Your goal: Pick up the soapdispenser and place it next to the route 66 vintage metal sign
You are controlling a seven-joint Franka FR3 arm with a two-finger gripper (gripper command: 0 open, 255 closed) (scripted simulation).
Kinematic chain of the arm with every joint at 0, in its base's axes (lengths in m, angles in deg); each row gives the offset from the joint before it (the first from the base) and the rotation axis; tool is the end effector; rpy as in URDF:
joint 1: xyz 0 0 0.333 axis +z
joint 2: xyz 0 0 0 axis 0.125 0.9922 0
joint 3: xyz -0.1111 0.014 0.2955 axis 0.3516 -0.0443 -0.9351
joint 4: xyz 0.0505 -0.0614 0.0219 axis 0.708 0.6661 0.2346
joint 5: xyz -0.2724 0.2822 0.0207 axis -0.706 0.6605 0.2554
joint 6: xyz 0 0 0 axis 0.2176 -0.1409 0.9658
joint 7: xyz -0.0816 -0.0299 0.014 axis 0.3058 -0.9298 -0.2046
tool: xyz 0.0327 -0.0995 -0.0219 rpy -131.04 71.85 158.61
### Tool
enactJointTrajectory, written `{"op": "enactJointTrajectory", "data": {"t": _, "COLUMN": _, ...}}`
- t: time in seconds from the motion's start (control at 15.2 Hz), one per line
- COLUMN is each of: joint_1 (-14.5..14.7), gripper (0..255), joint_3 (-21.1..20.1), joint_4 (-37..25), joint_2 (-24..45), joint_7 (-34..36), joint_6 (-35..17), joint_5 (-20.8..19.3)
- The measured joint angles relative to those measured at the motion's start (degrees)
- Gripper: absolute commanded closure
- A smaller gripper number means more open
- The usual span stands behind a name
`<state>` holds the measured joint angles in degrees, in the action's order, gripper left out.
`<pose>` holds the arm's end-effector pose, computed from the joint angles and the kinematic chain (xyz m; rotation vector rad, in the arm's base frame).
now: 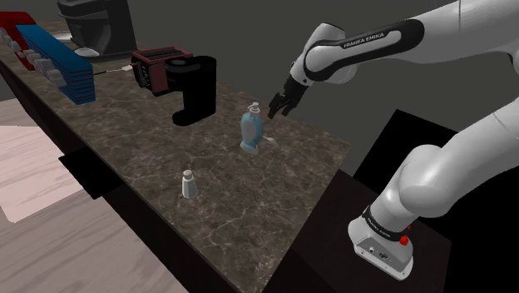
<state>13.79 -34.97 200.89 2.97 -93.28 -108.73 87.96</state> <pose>0.4556 0.0024 0.4258 -2.9085 0.0405 -0.3346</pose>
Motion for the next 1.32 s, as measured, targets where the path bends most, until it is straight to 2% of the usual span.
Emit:
{"op": "enactJointTrajectory", "data": {"t": 0.2, "joint_1": 1.8, "gripper": 0, "joint_3": 1.1, "joint_4": -2.8, "joint_2": 6.6, "joint_7": -4.2, "joint_6": -5.7, "joint_5": 4.6}}
{"op": "enactJointTrajectory", "data": {"t": 0.46, "joint_1": 3.1, "gripper": 0, "joint_3": 1.5, "joint_4": -4.5, "joint_2": 11.7, "joint_7": -7.6, "joint_6": -9.8, "joint_5": 8.7}}
{"op": "enactJointTrajectory", "data": {"t": 0.79, "joint_1": 3.9, "gripper": 0, "joint_3": 1.2, "joint_4": -4.8, "joint_2": 15.1, "joint_7": -9.4, "joint_6": -13.0, "joint_5": 11.4}}
{"op": "enactJointTrajectory", "data": {"t": 1.19, "joint_1": 4.1, "gripper": 0, "joint_3": 1.1, "joint_4": -4.9, "joint_2": 15.8, "joint_7": -9.8, "joint_6": -13.6, "joint_5": 12.0}}
{"op": "enactJointTrajectory", "data": {"t": 1.25, "joint_1": 4.1, "gripper": 255, "joint_3": 1.1, "joint_4": -4.9, "joint_2": 15.8, "joint_7": -9.8, "joint_6": -13.6, "joint_5": 12.0}}
{"op": "enactJointTrajectory", "data": {"t": 1.32, "joint_1": 4.1, "gripper": 255, "joint_3": 1.1, "joint_4": -4.9, "joint_2": 15.9, "joint_7": -9.8, "joint_6": -13.7, "joint_5": 12.0}}
